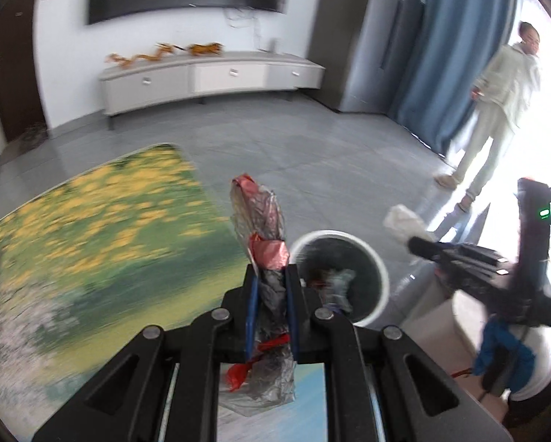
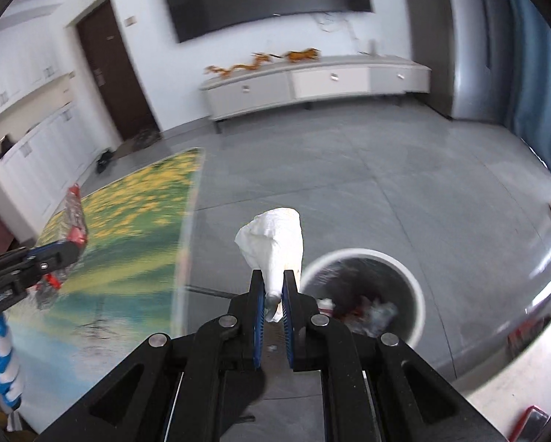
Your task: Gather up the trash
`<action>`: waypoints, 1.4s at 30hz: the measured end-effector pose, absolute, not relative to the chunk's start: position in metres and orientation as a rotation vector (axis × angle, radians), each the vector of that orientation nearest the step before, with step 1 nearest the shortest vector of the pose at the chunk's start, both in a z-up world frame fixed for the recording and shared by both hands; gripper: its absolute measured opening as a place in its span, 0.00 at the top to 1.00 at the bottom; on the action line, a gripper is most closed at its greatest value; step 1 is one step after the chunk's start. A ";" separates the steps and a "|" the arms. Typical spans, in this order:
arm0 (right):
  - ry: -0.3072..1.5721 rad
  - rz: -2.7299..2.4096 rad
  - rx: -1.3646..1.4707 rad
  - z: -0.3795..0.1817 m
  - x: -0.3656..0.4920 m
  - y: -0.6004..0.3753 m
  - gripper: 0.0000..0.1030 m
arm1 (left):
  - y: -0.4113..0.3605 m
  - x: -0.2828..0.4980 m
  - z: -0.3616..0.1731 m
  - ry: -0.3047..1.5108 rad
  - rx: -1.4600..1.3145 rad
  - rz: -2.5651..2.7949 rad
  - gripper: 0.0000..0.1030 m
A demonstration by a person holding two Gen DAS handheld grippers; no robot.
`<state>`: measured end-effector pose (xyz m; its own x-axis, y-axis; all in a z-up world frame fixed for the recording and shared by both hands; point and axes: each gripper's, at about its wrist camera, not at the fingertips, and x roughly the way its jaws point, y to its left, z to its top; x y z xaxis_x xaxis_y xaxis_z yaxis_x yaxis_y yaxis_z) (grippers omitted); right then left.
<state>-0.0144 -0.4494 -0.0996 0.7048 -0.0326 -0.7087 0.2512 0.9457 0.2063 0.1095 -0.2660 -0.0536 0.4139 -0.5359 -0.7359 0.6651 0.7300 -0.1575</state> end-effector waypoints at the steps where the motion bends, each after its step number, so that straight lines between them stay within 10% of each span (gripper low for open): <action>1: 0.783 -0.176 0.315 -0.104 -0.014 -0.459 0.91 | -0.281 0.110 -0.055 0.867 0.177 -0.775 0.88; 15: 0.918 -0.279 0.435 -0.174 0.021 -0.539 0.89 | -0.432 0.145 -0.116 1.061 0.187 -0.900 0.86; 19: 0.940 -0.313 0.448 -0.189 0.026 -0.544 0.69 | -0.446 0.150 -0.129 1.084 0.188 -0.903 0.81; 23: 0.951 -0.348 0.455 -0.194 0.024 -0.548 0.55 | -0.445 0.155 -0.135 1.088 0.158 -0.899 0.55; 42: 0.822 -0.414 0.383 -0.136 -0.008 -0.508 0.36 | -0.355 0.125 -0.071 0.889 0.168 -0.782 0.51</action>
